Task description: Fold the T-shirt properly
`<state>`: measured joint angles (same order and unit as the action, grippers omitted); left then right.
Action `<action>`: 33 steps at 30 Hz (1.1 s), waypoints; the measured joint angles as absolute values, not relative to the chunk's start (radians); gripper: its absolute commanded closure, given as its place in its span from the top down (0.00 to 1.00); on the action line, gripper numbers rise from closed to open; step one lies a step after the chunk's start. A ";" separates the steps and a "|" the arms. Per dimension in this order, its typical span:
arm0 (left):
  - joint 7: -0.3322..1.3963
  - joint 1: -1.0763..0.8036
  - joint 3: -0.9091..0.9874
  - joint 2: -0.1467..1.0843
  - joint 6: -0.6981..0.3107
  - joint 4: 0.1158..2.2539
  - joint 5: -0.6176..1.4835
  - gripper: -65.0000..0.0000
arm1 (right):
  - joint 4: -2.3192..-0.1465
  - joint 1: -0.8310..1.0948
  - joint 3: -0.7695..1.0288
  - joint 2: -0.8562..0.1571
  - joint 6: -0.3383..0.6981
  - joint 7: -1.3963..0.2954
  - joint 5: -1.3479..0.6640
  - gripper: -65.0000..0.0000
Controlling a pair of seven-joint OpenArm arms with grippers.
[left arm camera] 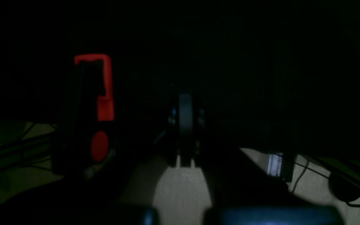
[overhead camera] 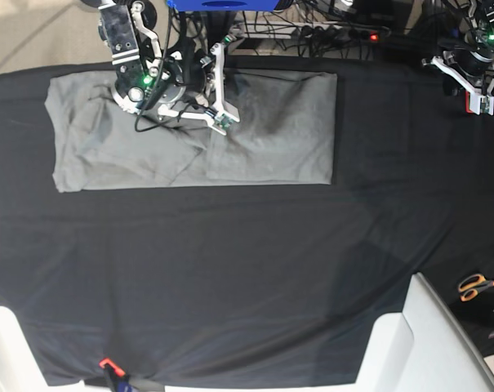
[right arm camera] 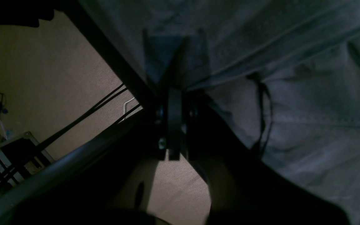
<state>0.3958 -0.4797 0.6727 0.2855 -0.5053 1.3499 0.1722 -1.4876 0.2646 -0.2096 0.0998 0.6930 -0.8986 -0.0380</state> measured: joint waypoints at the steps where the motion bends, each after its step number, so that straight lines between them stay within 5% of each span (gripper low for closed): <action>1: 0.396 -0.480 0.673 0.286 -0.505 1.350 0.173 0.00 | -1.488 0.265 -0.209 0.100 0.693 -0.906 -0.039 0.01; 27: 0.395 -0.480 0.673 0.286 -0.505 1.345 0.173 0.00 | -1.582 0.284 -0.189 0.094 0.693 -0.995 -0.042 0.03; 29: 0.395 -0.477 0.673 0.286 -0.506 1.329 0.173 0.00 | -1.583 0.283 -0.189 0.095 0.693 -1.015 -0.044 0.09; 33: 0.400 -0.468 0.673 0.286 -0.505 1.298 0.171 0.00 | -1.662 0.303 -0.184 0.097 0.692 -1.063 -0.038 0.40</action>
